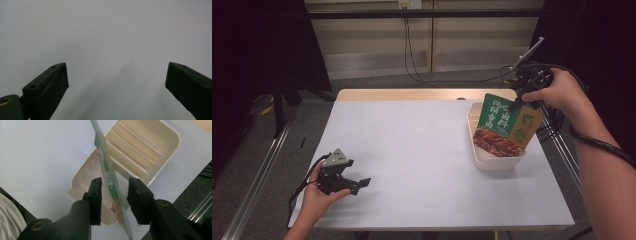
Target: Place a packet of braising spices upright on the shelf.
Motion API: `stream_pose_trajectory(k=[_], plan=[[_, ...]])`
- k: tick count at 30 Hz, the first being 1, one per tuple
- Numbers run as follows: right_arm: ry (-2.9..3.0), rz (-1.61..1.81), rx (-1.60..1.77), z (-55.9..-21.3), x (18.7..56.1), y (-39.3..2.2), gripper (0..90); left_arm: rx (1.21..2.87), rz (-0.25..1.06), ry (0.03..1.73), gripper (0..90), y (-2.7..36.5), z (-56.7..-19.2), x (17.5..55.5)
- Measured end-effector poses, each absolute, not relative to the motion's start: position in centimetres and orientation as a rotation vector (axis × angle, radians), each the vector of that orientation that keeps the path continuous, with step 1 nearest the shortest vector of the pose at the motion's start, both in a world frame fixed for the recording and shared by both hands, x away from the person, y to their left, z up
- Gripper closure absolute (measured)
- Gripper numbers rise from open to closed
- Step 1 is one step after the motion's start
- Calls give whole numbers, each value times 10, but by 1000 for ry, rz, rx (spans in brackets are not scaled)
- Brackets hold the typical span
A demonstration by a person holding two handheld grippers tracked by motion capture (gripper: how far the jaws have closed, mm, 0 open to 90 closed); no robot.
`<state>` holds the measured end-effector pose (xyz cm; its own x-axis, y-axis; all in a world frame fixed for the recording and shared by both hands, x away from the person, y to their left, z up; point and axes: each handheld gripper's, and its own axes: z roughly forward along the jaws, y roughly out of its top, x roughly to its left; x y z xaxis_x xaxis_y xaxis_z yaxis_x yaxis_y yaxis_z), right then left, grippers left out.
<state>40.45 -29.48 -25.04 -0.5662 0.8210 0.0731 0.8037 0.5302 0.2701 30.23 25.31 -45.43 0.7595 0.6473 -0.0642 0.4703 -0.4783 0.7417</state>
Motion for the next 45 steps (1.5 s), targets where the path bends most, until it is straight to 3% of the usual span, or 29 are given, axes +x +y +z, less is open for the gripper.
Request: stream_pose_trajectory(k=[16,29,45], plan=[[2660,391,1424,-237,404,-282,236,2164,282,831,46,254,-454,302],[2665,385,1397,-221,400,-273,180,2168,289,829,46,254,-454,302],[2721,409,1330,-213,395,-245,178,2172,276,828,46,253,-454,302]])
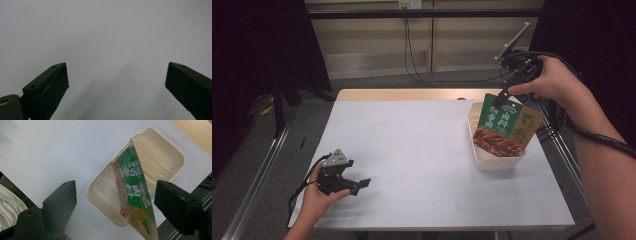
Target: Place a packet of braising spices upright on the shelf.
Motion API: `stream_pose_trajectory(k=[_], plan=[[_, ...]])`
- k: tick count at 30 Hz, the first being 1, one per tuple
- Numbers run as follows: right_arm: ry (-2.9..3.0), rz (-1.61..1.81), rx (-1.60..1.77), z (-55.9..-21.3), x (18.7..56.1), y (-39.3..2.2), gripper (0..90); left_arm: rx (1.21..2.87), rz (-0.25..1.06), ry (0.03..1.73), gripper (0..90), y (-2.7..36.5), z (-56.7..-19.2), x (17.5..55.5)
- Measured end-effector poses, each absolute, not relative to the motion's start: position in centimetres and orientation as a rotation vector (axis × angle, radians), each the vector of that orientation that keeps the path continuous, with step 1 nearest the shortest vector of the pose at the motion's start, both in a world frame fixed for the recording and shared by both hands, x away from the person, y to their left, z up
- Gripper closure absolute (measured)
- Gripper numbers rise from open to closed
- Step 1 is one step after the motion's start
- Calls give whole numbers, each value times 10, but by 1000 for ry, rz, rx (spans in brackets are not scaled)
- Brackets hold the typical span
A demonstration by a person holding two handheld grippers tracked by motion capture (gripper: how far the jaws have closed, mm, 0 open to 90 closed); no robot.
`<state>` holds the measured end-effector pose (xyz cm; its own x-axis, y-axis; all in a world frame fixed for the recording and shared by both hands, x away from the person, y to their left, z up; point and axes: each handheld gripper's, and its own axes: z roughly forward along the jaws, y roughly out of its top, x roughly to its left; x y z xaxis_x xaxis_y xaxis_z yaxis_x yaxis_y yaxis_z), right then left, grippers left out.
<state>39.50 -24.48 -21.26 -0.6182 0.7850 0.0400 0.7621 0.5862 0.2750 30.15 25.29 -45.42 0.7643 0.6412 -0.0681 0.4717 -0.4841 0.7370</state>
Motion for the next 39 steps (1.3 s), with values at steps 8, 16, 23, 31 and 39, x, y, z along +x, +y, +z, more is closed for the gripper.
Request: stream_pose_trajectory(k=[8,16,23,31,39], plan=[[2756,422,1298,-219,396,-231,179,2173,283,824,46,254,-453,301],[2781,430,1267,-230,396,-220,182,2165,287,829,47,254,-453,301],[2815,431,1248,-243,396,-208,180,2168,286,830,46,254,-453,301],[2823,443,1215,-254,396,-197,183,2163,287,829,46,254,-454,301],[2855,424,1152,-267,395,-185,176,2156,283,833,46,253,-454,301]])
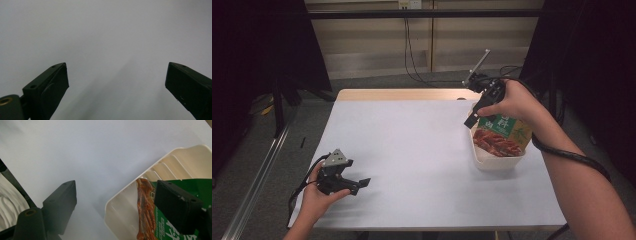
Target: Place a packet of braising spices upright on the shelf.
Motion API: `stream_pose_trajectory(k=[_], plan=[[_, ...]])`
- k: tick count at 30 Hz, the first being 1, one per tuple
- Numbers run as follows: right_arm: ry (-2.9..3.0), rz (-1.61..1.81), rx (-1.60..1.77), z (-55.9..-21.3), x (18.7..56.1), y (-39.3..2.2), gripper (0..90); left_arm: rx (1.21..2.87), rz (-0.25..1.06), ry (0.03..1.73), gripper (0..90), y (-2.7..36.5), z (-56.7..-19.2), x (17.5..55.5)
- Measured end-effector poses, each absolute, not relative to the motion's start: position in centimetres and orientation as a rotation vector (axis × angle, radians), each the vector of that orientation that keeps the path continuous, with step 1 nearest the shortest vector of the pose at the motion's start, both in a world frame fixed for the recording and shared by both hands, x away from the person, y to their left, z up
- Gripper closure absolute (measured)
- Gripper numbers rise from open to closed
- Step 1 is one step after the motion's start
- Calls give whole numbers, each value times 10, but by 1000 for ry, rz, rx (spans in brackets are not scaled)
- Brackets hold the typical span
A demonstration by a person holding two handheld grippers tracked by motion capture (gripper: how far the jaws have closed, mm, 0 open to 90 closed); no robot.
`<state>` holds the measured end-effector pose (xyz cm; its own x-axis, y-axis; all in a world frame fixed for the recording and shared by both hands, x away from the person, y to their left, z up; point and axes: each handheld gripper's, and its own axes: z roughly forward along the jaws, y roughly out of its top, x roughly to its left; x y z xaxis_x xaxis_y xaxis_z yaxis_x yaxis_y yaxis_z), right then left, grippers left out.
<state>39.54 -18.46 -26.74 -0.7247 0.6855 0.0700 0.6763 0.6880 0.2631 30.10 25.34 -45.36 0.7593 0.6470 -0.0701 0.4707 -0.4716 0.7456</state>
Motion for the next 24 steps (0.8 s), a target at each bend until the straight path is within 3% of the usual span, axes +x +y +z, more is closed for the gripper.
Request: stream_pose_trajectory(k=[24], plan=[[2929,468,1040,-319,389,-153,169,2167,284,824,46,254,-454,302]])
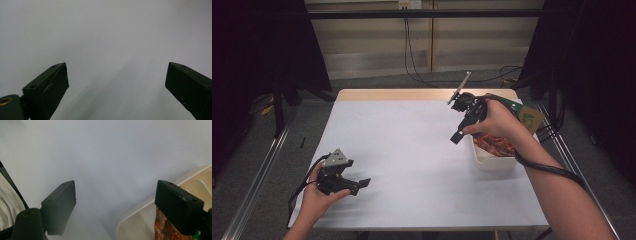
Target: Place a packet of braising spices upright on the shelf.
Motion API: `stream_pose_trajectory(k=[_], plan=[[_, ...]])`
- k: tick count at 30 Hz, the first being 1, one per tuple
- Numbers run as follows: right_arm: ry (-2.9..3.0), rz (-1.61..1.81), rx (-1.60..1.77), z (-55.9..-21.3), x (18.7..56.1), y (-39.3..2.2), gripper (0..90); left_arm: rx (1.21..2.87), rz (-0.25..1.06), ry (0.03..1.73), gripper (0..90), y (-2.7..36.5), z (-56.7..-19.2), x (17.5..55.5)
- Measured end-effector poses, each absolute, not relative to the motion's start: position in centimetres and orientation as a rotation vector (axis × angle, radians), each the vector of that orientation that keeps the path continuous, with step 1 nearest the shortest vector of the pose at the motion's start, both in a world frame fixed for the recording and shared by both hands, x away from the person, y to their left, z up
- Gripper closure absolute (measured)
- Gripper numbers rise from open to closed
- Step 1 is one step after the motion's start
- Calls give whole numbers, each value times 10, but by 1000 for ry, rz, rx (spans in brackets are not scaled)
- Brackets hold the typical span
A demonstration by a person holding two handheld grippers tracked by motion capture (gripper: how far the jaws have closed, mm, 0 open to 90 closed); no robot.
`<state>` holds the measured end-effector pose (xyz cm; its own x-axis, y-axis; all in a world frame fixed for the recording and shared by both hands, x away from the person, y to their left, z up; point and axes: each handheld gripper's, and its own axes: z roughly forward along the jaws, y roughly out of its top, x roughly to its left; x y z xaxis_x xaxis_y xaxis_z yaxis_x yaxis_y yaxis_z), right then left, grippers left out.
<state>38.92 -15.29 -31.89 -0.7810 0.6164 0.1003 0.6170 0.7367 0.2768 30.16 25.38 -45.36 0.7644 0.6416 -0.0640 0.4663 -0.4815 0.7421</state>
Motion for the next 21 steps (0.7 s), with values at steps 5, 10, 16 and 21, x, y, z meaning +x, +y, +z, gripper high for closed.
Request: stream_pose_trajectory(k=[5,10,16,21], plan=[[-2926,-481,-1024,-330,388,-151,170,2170,285,817,46,254,-453,302],[-2950,-474,-995,-337,382,-143,171,2178,286,819,46,254,-454,302],[-2970,-461,-946,-352,378,-135,167,2173,287,821,45,254,-453,302],[-2950,-467,-935,-367,375,-134,164,2169,282,824,46,254,-453,301]])
